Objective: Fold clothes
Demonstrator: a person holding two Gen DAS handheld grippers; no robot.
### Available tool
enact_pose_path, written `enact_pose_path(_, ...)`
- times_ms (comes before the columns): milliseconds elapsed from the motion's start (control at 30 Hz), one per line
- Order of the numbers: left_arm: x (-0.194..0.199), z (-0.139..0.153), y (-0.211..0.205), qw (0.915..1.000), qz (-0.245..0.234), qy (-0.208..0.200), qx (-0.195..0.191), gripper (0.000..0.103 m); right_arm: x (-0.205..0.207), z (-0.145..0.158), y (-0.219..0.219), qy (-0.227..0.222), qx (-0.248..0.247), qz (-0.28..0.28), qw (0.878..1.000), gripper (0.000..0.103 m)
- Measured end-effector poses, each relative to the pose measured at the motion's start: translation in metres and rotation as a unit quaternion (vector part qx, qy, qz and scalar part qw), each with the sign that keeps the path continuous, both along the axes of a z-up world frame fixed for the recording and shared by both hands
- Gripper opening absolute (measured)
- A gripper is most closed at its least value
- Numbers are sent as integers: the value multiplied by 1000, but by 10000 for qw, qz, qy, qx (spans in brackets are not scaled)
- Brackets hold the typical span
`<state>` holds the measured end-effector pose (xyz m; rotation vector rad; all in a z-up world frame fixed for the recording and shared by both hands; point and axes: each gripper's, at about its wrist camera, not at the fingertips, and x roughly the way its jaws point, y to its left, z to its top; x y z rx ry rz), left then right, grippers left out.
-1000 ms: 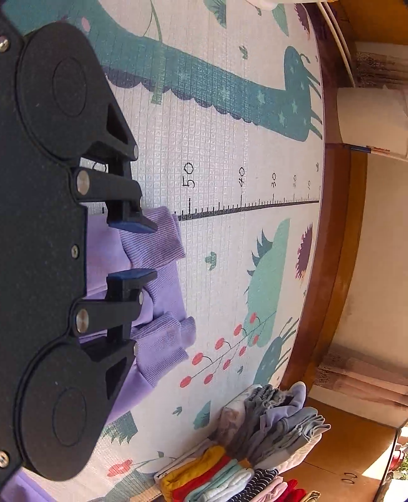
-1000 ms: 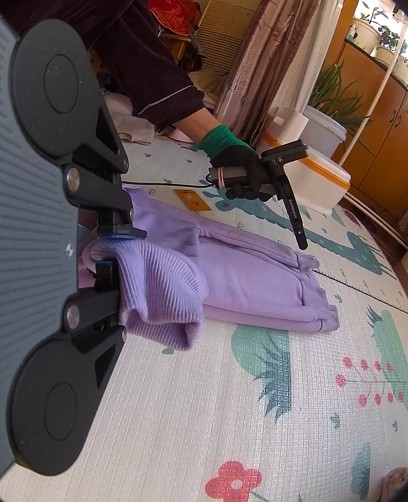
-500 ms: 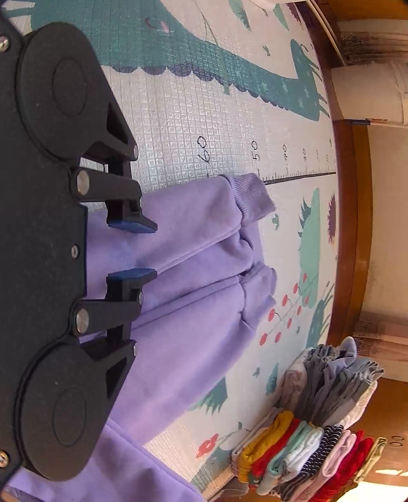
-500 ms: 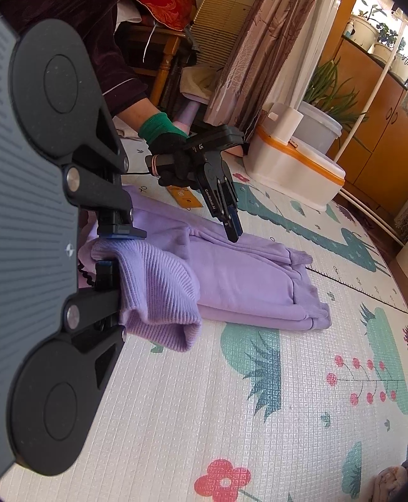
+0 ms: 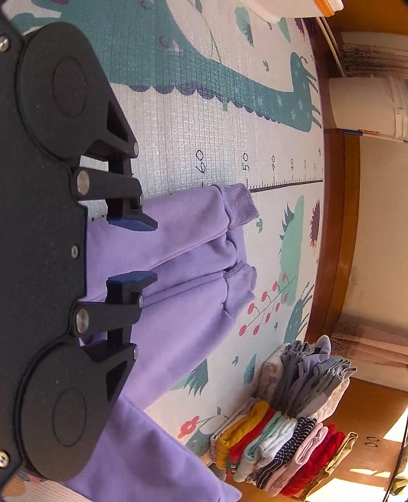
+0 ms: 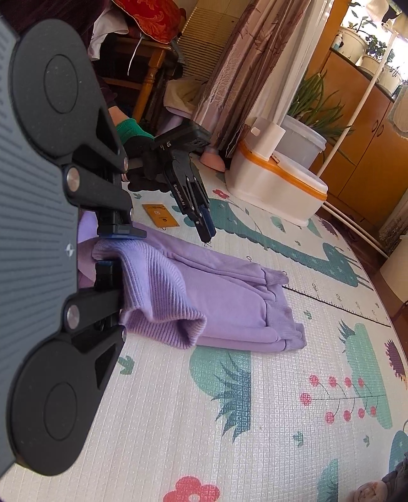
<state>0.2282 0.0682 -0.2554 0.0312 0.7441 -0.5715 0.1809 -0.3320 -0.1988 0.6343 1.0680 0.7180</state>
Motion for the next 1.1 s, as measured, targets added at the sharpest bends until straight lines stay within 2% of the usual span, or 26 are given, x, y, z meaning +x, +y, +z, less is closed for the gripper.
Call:
enact_pose_path(33,-13,2,5,10000,-49,12,55,38,1,0,-2,9,29,-44,10000,14)
enact_pose_path(67,-26,4,10,9999,-97,5,112,55,2,1,-4,25,72,-93,9999,14)
enact_pose_path(100,-40,7,14,9997,-169,-22,158,56,4,1,-6,44,115,-141,9998,14)
enact_pose_path(267,-106,22,24,9950,-985,14,164,56,9,3,-10,181,223,-345,9990,14)
enact_pose_path(333,-132,23,15,9887,-1455,-63,363,57,10,1,-11,282,251,-442,9983,14)
enact_pose_path(367,-141,21,9,9849,-1642,-118,538,61,12,1,-11,334,246,-499,9979,14)
enact_pose_path(467,-162,5,-7,9748,-1989,-252,980,63,16,1,-10,456,220,-673,9964,14)
enact_pose_path(567,-172,-23,-20,9654,-2279,-52,1263,63,22,3,-7,516,171,-805,9953,14)
enact_pose_path(633,-185,-38,-26,9599,-2340,-268,1520,65,28,5,-2,538,113,-859,9948,14)
enact_pose_path(667,-189,-41,-26,9596,-2326,-355,1544,65,30,6,1,548,82,-884,9945,13)
enact_pose_path(767,-182,-33,-23,9681,-2149,-194,1276,65,41,7,7,613,31,-1017,9929,13)
enact_pose_path(867,-188,-27,-18,9713,-2032,-368,1182,63,55,11,13,625,20,-1118,9918,13)
enact_pose_path(1100,-197,-19,-12,9791,-1704,-491,995,61,84,29,35,348,-104,-1165,9925,13)
